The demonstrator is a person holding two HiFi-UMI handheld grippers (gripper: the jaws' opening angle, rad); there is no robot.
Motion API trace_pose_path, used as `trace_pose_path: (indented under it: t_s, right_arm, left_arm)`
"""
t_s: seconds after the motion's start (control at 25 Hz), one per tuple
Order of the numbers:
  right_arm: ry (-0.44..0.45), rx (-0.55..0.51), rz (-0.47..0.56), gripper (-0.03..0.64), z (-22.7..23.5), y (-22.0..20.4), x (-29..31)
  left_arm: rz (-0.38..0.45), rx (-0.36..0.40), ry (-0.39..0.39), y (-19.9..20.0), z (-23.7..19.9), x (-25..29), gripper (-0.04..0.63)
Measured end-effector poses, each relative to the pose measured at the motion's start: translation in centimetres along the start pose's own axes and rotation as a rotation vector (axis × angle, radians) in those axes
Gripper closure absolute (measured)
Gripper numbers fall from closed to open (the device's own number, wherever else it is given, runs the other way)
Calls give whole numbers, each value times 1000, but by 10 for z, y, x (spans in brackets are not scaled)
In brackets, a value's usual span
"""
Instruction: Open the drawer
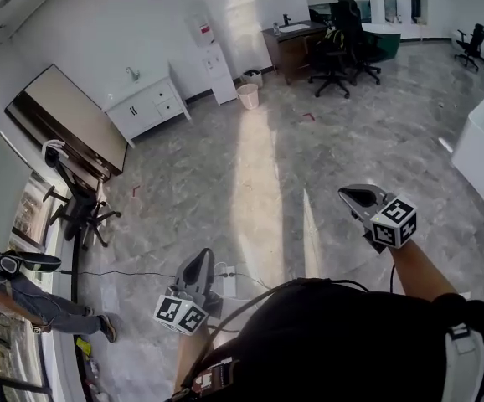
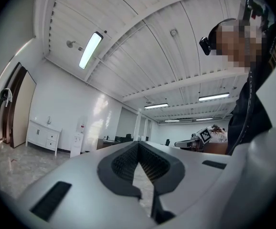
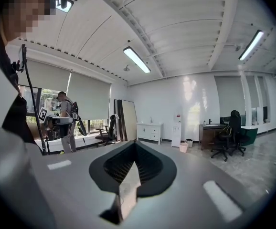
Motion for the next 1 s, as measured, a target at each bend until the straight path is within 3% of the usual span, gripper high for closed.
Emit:
trace_pose_path:
  t_s: [0.24, 0.52, 0.8, 1.0]
  right_arm:
    - [-4, -1, 17, 618, -25, 37, 70]
    - [15, -5, -22, 618, -32, 56, 121]
    - [89, 8, -32, 618, 7, 63, 168]
    - [171, -26, -39, 618, 63, 67, 194]
  left_arm:
    - [7, 11, 4, 13, -81, -14, 604]
    - [12, -27, 35, 18, -136, -24, 604]
    - [-7, -57, 92, 12, -153, 7, 604]
    - [9, -62, 161, 16, -141, 56, 604]
Point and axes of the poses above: the fingertips, and each gripper's own axes: x forward along the fingers, z to its right, y out of its top, the point moved 2 cm from there along -x, backward along the fingers, and after that the axes turned 15 degrees about -z, right-handed, at the moved point
